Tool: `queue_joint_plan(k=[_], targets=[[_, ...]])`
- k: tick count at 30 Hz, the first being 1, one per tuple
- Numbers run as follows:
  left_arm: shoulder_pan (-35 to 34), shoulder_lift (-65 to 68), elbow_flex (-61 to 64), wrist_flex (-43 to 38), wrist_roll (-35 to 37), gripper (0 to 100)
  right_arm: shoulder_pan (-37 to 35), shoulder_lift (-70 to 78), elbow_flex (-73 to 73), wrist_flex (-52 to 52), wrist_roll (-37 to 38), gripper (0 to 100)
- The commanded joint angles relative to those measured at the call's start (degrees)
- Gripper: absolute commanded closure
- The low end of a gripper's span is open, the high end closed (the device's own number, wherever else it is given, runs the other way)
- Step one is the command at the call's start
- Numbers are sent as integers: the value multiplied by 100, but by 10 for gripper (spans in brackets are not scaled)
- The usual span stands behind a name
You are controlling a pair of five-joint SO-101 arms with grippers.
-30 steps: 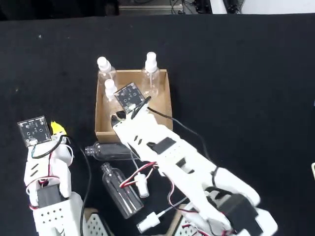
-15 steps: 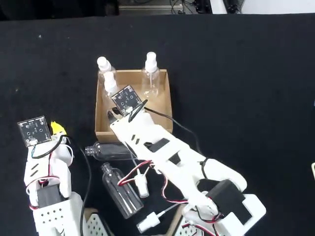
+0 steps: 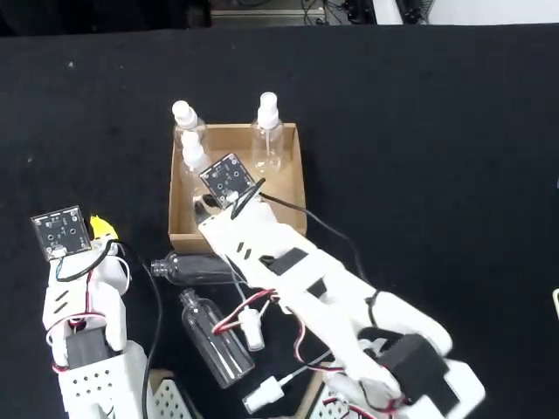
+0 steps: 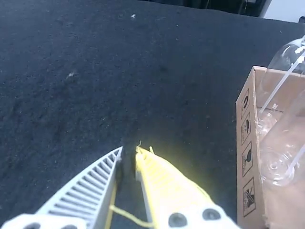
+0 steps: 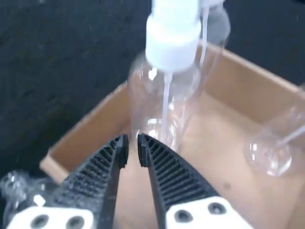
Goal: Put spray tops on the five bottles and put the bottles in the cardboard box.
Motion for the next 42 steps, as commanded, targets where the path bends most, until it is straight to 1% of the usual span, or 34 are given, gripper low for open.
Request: queue_joint_plan(k=[1, 3, 6, 8, 18, 27, 35, 39, 42], targets=[[-40, -26, 136, -141, 62, 970, 26, -435, -418, 791, 53, 988], [-40, -26, 136, -141, 62, 970, 167, -347, -620, 976, 53, 988], [-40, -26, 136, -132, 62, 970, 484, -66, -831, 958, 53, 988], [-40, -26, 136, -132, 62, 970, 554, 154, -945, 967, 53, 988], [-40, -26, 136, -132, 62, 970, 264, 787, -1358, 949, 53, 988], [-40, -26, 136, -132, 62, 970, 273, 1349, -1815, 949, 53, 988], [-40, -26, 136, -132, 62, 970, 264, 1385, -1886, 941, 53, 988], [-40, -26, 136, -132, 62, 970, 202, 1437, -1859, 659, 53, 988], [-40, -26, 136, -132, 62, 970, 105, 1437, -1859, 668, 53, 987]])
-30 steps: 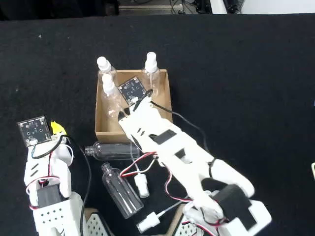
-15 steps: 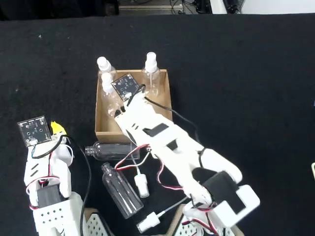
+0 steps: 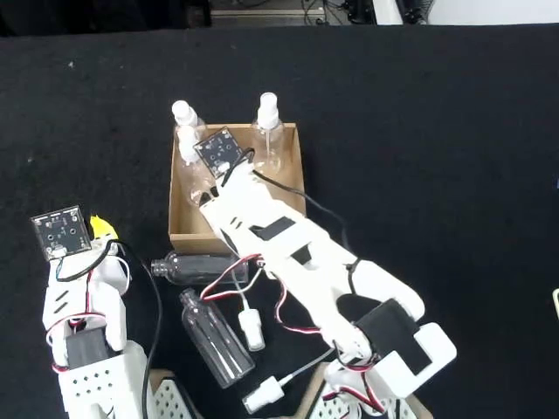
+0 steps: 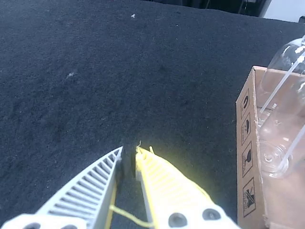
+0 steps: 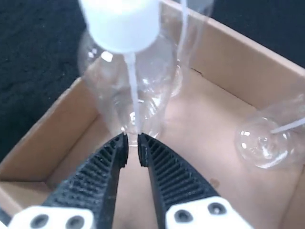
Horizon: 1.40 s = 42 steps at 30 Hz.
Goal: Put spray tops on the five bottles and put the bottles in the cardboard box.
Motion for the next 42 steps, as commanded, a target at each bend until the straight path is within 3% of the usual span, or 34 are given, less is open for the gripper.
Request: queue_joint_plan(k=[1, 12, 17, 23, 28, 34, 38, 42], targets=[[-40, -26, 136, -132, 62, 970, -176, -13, -338, -185, 53, 987], [-40, -26, 136, -132, 62, 970, -132, -180, -268, -176, 44, 987], [-40, -26, 136, -132, 62, 970, -141, -1226, 286, 9, 53, 986], [-84, -26, 136, -132, 79, 970, -141, -3108, 259, 2374, 53, 900], [-804, -26, 66, -176, 607, 970, -255, -4338, -127, 4756, 53, 868], [-1578, -35, 4, -273, 1169, 970, -1723, -5103, 321, 5776, -53, 868], [-2105, -26, 57, -554, 1415, 970, -2716, -5147, 611, 5820, -1046, 861], [-2378, -26, 66, -651, 1644, 970, -3437, -5147, 840, 5811, -1767, 773]])
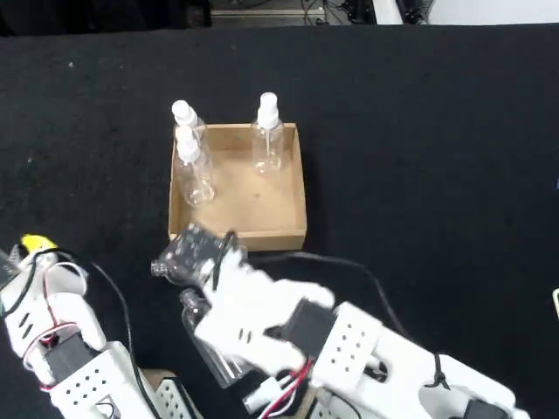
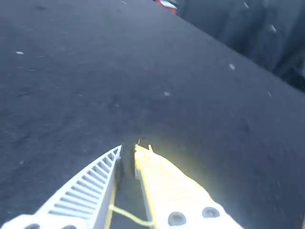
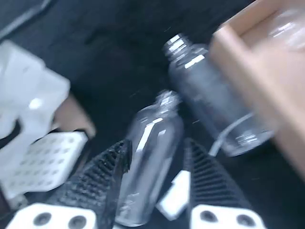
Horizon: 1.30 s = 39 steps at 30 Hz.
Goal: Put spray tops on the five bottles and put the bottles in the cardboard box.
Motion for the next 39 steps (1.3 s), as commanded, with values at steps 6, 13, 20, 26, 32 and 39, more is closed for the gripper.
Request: queue_joint_plan(k=[6, 13, 20, 26, 32, 39], targets=[[-295, -26, 110, -264, 211, 970, -677, -207, 743, -782, -607, 740], [-286, 0, 127, -387, 202, 970, -703, -207, 1578, -1820, -607, 740], [-251, 0, 127, -387, 185, 970, -703, -207, 2668, -2725, -580, 740], [-251, 9, 127, -387, 176, 970, -686, -207, 2721, -2760, -554, 773], [-251, 9, 127, -378, 176, 970, -580, -251, 2589, -2593, 730, 950], [-251, 9, 127, -378, 176, 970, 563, -251, 40, 202, 1670, 956]])
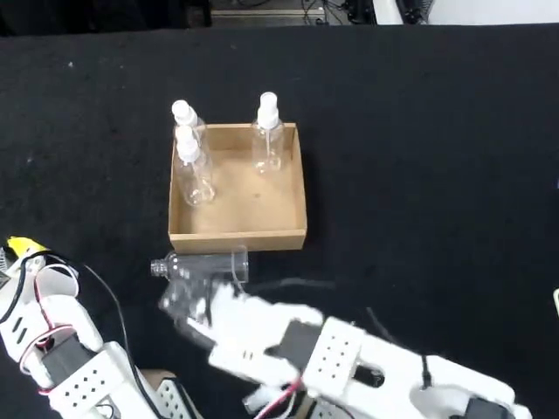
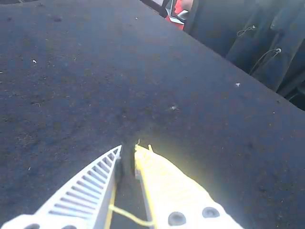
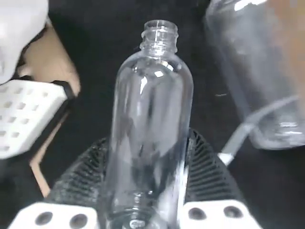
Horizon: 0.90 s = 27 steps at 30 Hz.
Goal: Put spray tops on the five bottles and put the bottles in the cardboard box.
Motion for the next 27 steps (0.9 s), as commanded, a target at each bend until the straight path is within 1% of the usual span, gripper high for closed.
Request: queue_joint_plan(k=[1, 5, 7, 9, 12, 15, 17, 19, 21, 24, 27], targets=[[-13, 0, 127, -141, 26, 970, 580, -251, -1903, 1829, 527, 956], [-13, 0, 127, -141, 26, 970, 1099, -224, -3134, 3490, 1125, 956], [-13, 0, 127, -141, 26, 970, 1495, -207, -3433, 4079, 1415, 956], [-13, 0, 127, -141, 26, 970, 2066, -207, -3538, 4448, 1785, 956], [-13, 0, 127, -141, 26, 970, 3323, -207, -3538, 4730, 2462, 956], [-13, 0, 127, -141, 26, 970, 5169, -198, -3538, 4738, 3314, 956], [-13, 0, 127, -141, 26, 970, 6593, -189, -3521, 4475, 4035, 956], [-13, 0, 127, -141, 26, 970, 7956, -40, -3354, 3965, 4589, 956], [-13, 0, 127, -141, 26, 970, 8967, 338, -3055, 3297, 4932, 956], [-4, 0, 127, -141, 26, 970, 9925, 1279, -2677, 2198, 5143, 956], [-4, 9, 127, -141, 26, 970, 10321, 2378, -2686, 1257, 5108, 956]])
